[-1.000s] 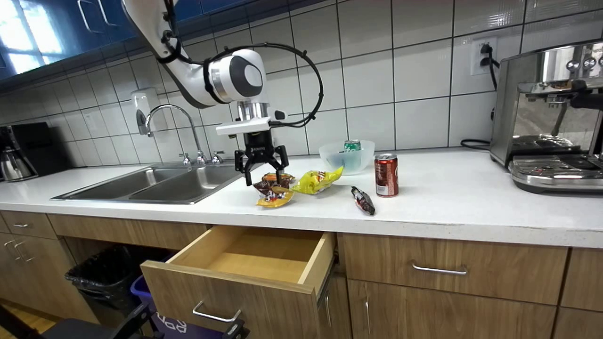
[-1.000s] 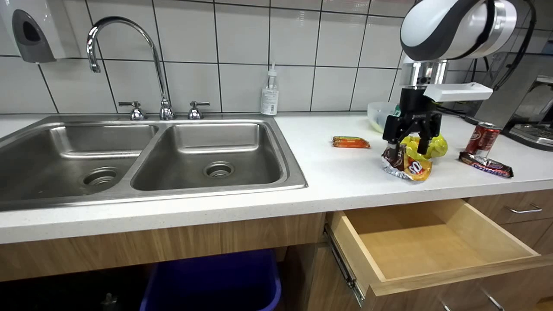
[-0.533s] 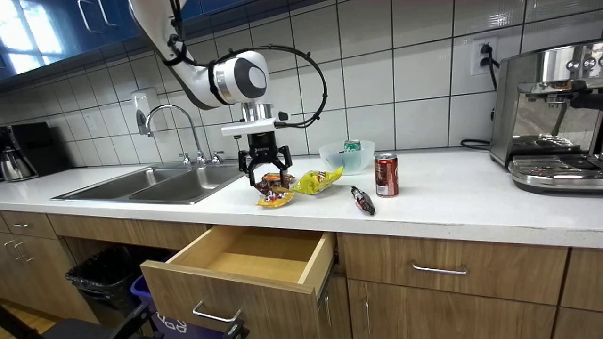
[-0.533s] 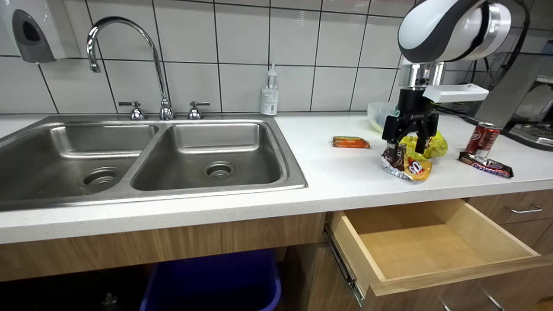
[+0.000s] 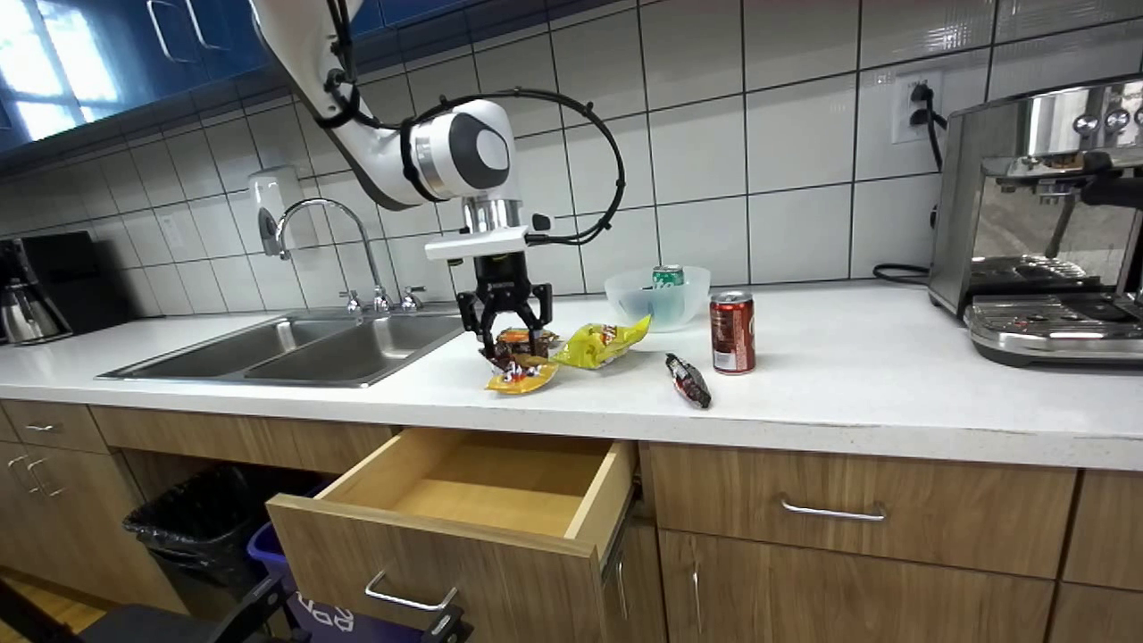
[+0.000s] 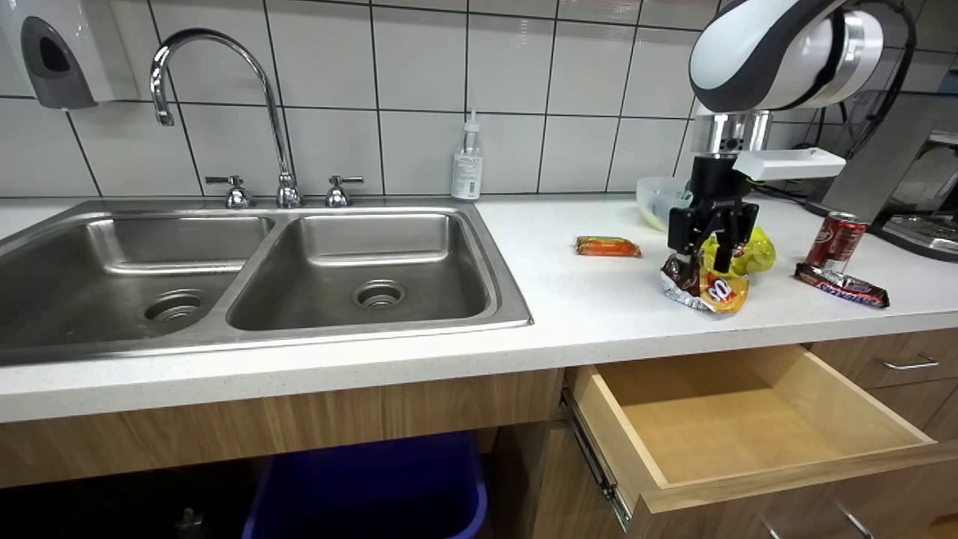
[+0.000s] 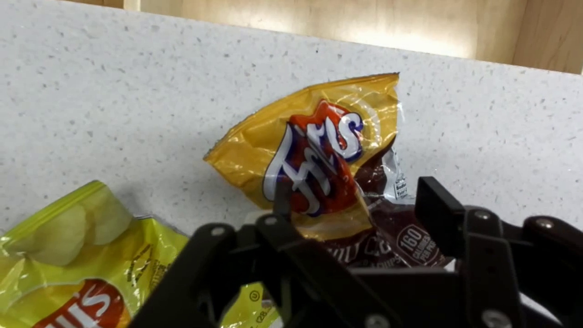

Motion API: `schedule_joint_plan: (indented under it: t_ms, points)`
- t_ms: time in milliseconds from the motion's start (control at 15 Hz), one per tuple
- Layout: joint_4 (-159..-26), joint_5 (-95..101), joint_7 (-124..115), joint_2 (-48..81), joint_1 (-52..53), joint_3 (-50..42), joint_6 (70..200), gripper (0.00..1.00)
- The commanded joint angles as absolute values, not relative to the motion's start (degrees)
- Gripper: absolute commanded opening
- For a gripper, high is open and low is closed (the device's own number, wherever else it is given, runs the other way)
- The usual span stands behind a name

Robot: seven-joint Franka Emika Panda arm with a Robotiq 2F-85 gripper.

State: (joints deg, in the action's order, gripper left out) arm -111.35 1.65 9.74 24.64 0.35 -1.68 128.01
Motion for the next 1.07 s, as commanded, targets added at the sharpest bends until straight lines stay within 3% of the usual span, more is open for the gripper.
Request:
schedule_joint_plan:
  t_ms: [0,267,400,1000]
  points:
    - [-109.2,1.7,10.9,25.6,-1.1,-0.7,126.2,0.42]
    - [-109.0,1.1,11.3,25.9,-1.6,-0.5,126.3,0.11]
    - [-108.8,0.7,11.5,26.2,-1.9,-0.4,126.3,0.01]
    - [-109.6,1.2,11.5,24.8,-1.6,0.0,126.5,0.00]
